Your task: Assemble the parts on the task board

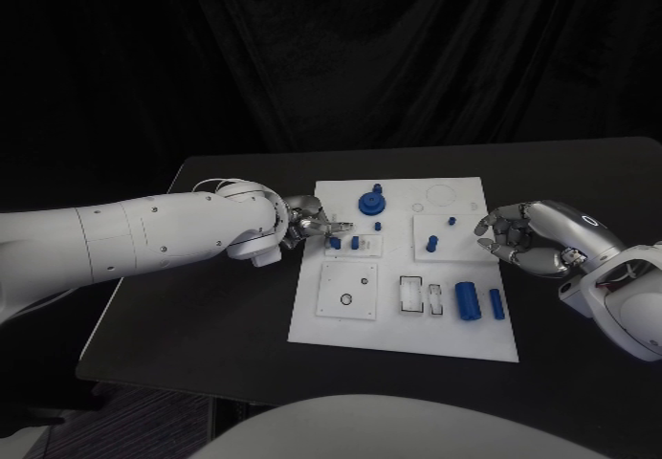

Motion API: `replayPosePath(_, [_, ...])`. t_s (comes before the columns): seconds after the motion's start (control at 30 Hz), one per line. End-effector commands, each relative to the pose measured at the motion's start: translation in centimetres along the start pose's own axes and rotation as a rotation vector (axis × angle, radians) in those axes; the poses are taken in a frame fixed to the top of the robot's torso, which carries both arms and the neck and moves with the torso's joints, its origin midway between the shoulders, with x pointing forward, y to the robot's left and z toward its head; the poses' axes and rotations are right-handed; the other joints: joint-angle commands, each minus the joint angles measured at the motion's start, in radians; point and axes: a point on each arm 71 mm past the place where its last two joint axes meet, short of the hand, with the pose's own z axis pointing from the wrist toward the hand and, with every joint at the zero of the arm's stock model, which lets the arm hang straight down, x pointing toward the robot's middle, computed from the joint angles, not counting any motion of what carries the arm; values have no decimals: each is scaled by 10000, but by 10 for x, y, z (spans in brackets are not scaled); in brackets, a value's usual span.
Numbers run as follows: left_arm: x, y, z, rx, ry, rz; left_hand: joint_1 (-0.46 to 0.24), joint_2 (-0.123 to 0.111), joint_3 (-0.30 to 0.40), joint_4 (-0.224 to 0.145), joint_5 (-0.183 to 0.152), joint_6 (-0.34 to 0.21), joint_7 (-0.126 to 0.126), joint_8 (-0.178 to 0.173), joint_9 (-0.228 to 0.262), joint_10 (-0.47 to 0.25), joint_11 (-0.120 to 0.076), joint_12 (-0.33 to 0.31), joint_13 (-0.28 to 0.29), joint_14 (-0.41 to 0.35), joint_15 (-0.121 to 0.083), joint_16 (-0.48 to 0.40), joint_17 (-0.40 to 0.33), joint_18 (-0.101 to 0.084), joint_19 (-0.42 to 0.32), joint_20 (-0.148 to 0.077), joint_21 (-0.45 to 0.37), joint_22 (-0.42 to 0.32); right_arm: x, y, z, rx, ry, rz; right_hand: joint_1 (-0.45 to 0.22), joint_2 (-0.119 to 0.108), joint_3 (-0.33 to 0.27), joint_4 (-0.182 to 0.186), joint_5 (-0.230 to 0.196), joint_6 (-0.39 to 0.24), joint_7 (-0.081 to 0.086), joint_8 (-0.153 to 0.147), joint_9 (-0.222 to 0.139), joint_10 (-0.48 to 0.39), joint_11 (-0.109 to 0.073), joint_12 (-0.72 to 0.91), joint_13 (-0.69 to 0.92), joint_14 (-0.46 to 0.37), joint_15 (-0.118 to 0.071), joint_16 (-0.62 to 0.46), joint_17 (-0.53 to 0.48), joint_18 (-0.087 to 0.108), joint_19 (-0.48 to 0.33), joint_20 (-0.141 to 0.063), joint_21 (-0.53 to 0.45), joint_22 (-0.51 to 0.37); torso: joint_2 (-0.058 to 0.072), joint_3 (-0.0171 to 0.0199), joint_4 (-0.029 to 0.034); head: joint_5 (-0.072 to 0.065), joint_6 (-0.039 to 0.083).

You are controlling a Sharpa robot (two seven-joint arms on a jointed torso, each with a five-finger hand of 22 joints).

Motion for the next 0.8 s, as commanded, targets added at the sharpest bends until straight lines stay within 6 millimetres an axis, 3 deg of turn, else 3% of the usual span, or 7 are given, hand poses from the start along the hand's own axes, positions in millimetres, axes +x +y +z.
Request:
replayPosePath(0.03, [5, -2, 1, 262, 188, 4, 21, 123, -67, 12, 75, -38, -39, 64, 32, 1057, 19, 27, 2622, 1056, 58, -6, 2635, 145, -14, 15, 42, 1637, 1, -1, 0, 160, 13, -5, 36, 32, 10, 73, 32, 65, 15, -40, -17, 8, 77, -37, -12, -34, 5, -35, -11, 148, -38, 6, -69, 816, -2, -4, -5, 8, 2])
replayPosePath(0.43, [6, -5, 0, 423, 126, -24, 253, 230, -117, 1, 331, -20, -75, 229, 173, 1057, -8, 27, 2622, 1056, 38, -6, 2635, 139, 0, -1, 84, 1647, 0, -1, -1, 184, 5, -8, 35, 45, 13, 80, 46, 70, 16, -49, -21, 10, 78, -39, -14, -36, 6, -40, -17, 149, -39, 6, -78, 815, -4, -1, -3, 15, 2])
replayPosePath(0.8, [5, 0, 0, 174, 157, -17, 262, 229, -143, 13, 329, 0, -82, 259, 193, 1057, -13, 27, 2622, 1056, 33, -6, 2635, 150, -25, -4, 31, 1632, 1, -2, 0, 202, 22, -9, 35, 60, 17, 87, 64, 77, 17, -61, -27, 11, 80, -40, -17, -37, 6, -43, -20, 151, -40, 6, -91, 813, -2, -3, -10, 19, 2])
